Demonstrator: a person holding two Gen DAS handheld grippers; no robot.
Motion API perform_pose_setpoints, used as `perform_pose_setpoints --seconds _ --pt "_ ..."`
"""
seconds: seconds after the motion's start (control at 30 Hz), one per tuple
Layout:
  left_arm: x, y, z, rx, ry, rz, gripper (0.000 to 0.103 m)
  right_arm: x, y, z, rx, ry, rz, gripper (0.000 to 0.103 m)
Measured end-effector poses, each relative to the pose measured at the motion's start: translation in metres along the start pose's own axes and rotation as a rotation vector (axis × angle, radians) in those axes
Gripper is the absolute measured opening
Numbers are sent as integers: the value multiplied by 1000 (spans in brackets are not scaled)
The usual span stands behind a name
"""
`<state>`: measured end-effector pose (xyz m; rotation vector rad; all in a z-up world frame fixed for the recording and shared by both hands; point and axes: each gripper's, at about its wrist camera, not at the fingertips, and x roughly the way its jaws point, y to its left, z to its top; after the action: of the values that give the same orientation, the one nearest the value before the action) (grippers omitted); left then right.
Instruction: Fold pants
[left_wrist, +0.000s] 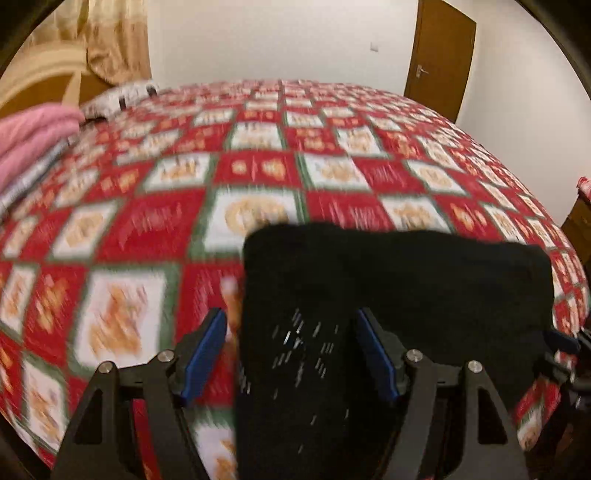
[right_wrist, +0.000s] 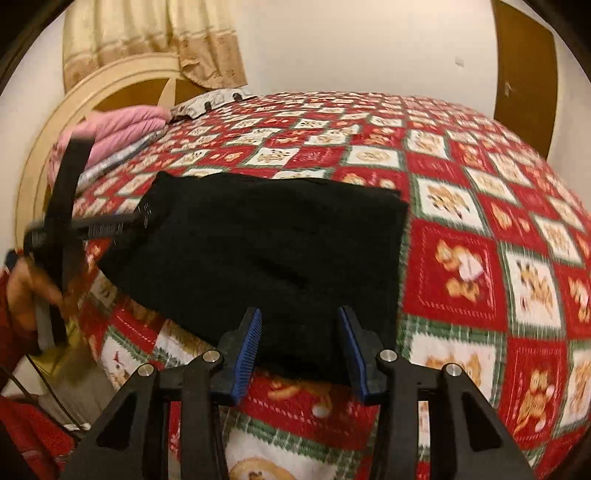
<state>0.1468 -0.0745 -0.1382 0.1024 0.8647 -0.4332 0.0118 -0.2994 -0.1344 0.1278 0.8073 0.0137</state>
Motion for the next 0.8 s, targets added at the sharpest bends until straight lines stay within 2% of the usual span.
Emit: perform_pose_setpoints --seconds 0.07,0.17,0.3,0.4,0.5,0.57,0.63,0.7,0.77,0.8 --pt "-11 0 -20 24 -44 11 81 -2 -2 -1 4 7 7 44" --pt "-27 0 -38 76 -73 40 90 1 7 1 -61 27 -19 46" --pt "-36 16 -43 36 -28 21 95 -3 19 10 -109 64 -52 46" --pt "-45 26 -39 9 -18 25 95 -19 18 26 -38 -7 43 46" --pt "-56 26 -25 10 -85 53 95 -23 26 56 17 -90 132 46" --pt "-51 22 -19 23 -104 72 95 -12 42 81 28 -116 179 46" --pt "-37 19 -18 19 -70 105 95 6 66 105 3 -121 227 46" --pt "-20 23 -24 -12 -5 115 96 37 96 126 -32 -70 289 46" --pt "-19 34 -33 -104 -11 76 102 79 129 141 -76 12 307 46" --pt "-19 37 -37 -128 -6 81 103 101 137 142 -91 49 311 46"
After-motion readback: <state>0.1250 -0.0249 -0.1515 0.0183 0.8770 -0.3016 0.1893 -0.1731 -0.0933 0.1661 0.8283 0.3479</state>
